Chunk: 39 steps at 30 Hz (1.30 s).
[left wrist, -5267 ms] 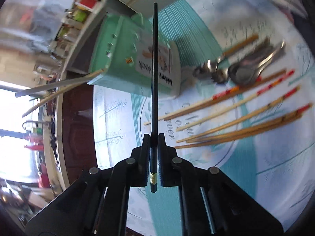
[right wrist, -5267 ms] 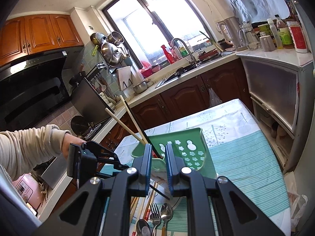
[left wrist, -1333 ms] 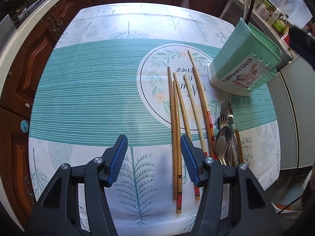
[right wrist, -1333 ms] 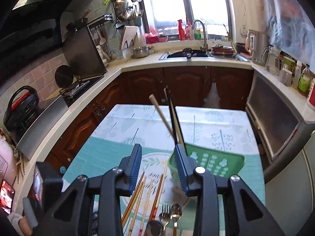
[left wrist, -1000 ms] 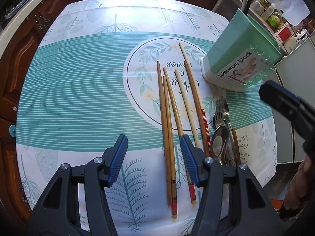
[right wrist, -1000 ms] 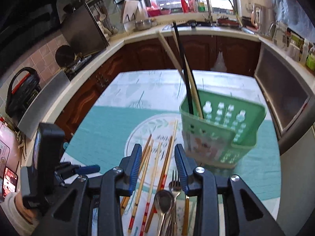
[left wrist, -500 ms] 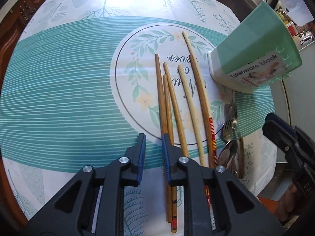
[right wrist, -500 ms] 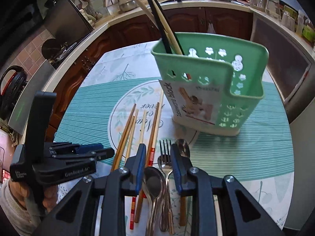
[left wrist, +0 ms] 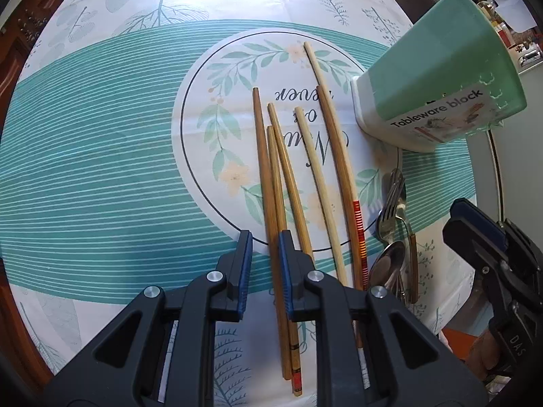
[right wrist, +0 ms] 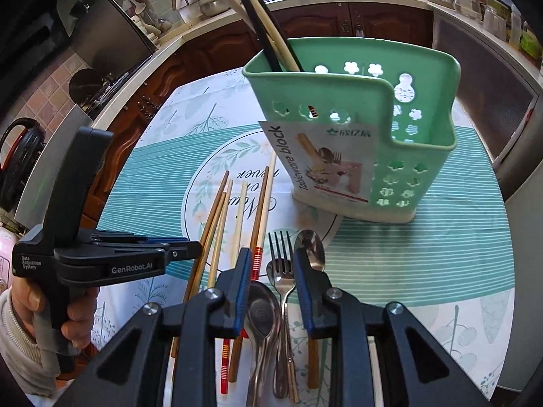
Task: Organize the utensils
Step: 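Lower the left tool onto a plain wooden chopstick while the right tool lowers onto another, then close the left tool on a plain chopstick while the right tool closes on a dark wooden chopstick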
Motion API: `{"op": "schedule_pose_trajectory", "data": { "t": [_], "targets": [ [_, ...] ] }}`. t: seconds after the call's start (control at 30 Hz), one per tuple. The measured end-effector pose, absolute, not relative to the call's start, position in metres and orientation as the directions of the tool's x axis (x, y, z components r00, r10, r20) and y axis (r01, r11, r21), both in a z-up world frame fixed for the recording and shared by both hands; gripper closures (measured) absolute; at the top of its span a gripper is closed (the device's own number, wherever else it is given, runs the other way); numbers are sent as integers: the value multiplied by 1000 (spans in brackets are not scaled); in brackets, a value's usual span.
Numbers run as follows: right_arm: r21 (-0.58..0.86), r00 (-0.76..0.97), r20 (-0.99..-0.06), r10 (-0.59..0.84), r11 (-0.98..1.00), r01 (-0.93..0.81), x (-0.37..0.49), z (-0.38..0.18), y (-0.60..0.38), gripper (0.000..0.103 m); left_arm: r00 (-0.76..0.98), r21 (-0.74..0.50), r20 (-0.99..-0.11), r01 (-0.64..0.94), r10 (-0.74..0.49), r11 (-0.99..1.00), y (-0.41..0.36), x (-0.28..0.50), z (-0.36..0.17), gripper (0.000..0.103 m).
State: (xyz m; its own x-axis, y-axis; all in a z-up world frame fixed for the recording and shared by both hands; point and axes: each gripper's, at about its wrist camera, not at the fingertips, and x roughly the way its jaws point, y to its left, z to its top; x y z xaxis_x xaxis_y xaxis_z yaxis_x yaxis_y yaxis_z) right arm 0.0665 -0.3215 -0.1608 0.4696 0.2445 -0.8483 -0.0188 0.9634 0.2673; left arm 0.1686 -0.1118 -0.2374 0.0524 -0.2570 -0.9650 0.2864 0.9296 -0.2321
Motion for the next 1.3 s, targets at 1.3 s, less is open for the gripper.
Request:
{"op": "schedule_pose_trajectory", "data": {
  "t": [1.3],
  "targets": [
    [319, 187, -934, 305, 946, 49, 128, -194, -287, 78, -59, -84, -996, 336, -68, 938, -92, 115, -246, 98]
  ]
}}
